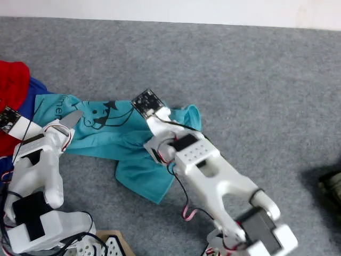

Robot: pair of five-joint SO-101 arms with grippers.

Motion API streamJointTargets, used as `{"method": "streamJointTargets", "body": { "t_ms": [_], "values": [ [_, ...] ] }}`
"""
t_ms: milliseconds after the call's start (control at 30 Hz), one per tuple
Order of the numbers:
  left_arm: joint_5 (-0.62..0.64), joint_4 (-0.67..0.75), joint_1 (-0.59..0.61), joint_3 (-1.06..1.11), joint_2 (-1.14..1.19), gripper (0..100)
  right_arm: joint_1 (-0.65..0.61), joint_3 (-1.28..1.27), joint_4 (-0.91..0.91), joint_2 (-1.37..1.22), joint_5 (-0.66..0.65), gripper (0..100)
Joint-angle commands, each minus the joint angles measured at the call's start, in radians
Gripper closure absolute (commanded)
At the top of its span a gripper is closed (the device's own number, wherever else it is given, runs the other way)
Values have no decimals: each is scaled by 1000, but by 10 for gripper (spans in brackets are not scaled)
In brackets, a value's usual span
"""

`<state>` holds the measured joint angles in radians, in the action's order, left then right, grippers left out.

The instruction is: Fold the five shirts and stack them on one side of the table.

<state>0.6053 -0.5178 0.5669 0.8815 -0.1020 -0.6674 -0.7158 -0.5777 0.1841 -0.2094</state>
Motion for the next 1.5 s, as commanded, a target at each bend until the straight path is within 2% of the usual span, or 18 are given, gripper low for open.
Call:
{"method": "streamJointTargets", "body": {
  "t_ms": [0,167,433,633,700,833,900,1067,1233,1467],
  "values": [
    [9,11,5,2,-27,490,-4,113,18,-74,-11,857],
    [9,11,5,2,-27,490,-1,153,18,-90,-11,985],
    [9,11,5,2,-27,490,59,219,4,-88,-12,984],
    [9,11,2,2,-27,490,67,354,-105,-97,-94,981],
    [9,11,2,2,-27,490,65,364,-107,-101,-95,956],
    [9,11,2,2,-27,490,65,331,-105,-101,-95,735],
    [9,11,2,2,-27,490,65,325,-105,-101,-126,667],
    [9,11,2,2,-27,490,64,312,-191,-85,-150,732],
    [9,11,2,2,-27,490,-15,262,-351,-30,-150,765],
    [9,11,2,2,-27,490,-84,61,-360,156,-150,765]
  ]
}}
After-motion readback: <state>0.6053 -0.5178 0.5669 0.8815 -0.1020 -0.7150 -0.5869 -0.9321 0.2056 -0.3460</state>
